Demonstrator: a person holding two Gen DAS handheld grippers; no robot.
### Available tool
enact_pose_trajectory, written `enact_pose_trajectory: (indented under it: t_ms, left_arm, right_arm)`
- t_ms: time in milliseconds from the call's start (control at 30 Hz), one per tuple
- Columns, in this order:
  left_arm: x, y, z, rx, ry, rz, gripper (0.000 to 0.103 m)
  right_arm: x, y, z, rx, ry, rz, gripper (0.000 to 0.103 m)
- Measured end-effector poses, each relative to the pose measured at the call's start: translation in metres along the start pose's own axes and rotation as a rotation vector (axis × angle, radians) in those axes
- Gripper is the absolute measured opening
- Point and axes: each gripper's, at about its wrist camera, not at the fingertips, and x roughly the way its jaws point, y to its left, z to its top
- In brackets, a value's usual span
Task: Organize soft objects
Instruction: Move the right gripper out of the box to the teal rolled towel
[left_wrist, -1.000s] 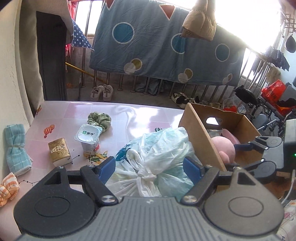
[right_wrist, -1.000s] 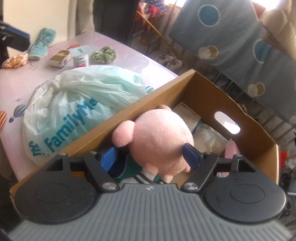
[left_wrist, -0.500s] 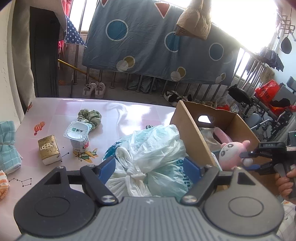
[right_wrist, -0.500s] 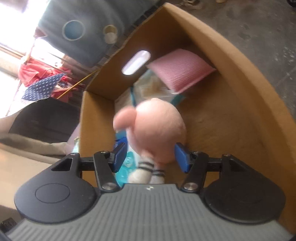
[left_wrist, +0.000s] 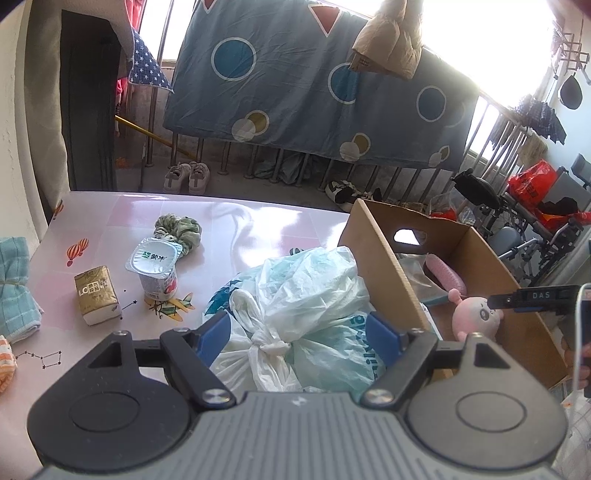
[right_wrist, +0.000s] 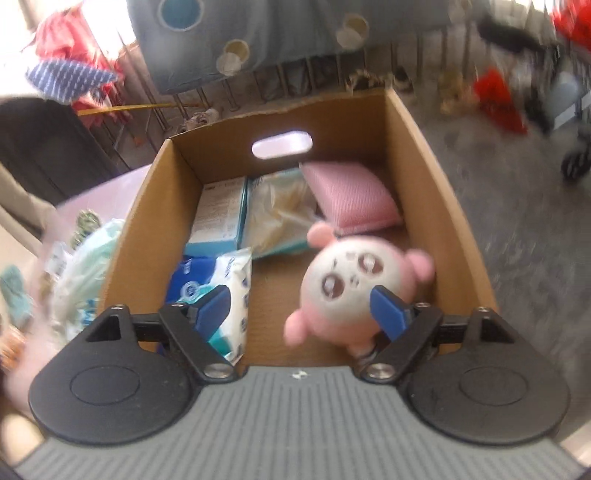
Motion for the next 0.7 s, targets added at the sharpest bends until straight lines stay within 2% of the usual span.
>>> enact_pose_trajectory:
  t_ms: [67,133,300,400,533,700]
  left_arm:
    - [-0.001,0.001,-0.001,-0.002,0.002,0.000,0.081]
    - [-0.001,0.001,-0.002,-0.001,0.004,-0.001,0.081]
    - [-0.002,0.006,-0.001,-0.008,0.003,0.007,0.081]
    - [-0.003,0.011,-0.001,-0.022,0.000,0.009,0.081]
    - [-0.002,0.014,-0.001,-0.034,0.002,0.010,0.081]
    - [-0.004,0.016,-0.003,-0.037,0.004,0.017,0.081]
  right_arm:
    - [0.014,0.007,0.012,-0.102,-0.002,-0.082,0.096]
    - [0.036,0.007,0.020,-0.152,0.032,-0.140,0.096]
    - [0.086,0.007,0.014,-0.246,0.160,-0.221,0.096]
    - [0.093,0.014,0.008,-0.304,0.171,-0.275,0.088]
    - [0.090,0.006,0.016,-0.219,0.164,-0.237,0.082]
    - [0.085,-0.007,0.024,0.019,0.151,-0.086,0.081]
